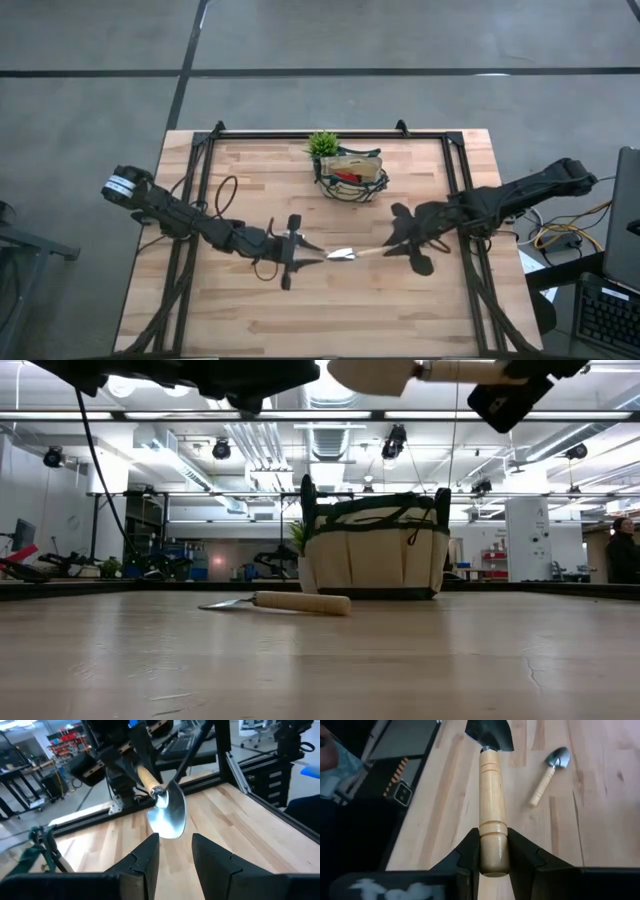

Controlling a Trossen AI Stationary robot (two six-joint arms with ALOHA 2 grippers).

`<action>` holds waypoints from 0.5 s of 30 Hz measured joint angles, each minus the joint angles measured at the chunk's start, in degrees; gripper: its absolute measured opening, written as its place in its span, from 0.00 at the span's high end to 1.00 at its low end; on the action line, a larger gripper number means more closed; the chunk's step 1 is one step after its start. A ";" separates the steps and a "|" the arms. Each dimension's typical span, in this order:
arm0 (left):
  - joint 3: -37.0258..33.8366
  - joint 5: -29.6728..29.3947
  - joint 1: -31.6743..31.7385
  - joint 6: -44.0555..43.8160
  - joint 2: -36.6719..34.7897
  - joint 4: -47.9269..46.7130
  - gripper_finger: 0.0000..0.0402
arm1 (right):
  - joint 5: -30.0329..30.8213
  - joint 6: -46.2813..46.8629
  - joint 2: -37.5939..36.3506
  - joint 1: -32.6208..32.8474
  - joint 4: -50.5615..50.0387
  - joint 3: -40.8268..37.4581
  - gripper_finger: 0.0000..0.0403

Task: Pick & Place Garden tools in Gardening bag
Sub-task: Put the right brown trowel into the gardening bag

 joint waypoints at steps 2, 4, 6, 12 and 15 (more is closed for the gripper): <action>0.00 -0.15 0.00 0.56 0.00 0.64 0.70 | 0.00 0.00 -0.73 0.04 0.13 -0.16 0.85; 0.00 -0.15 0.00 0.98 0.00 1.56 0.70 | 0.02 0.04 -0.91 0.04 0.93 -0.22 0.85; 0.00 -0.15 0.00 1.76 0.00 2.64 0.70 | 0.04 -0.02 -0.89 0.04 2.20 -0.22 0.85; 0.00 -0.17 0.00 1.93 0.00 3.00 0.70 | 0.53 -0.17 -0.40 0.02 4.67 -0.17 0.85; 0.00 -0.17 0.00 2.14 0.00 4.01 0.70 | 1.07 -0.17 -0.31 -0.09 5.24 -0.26 0.85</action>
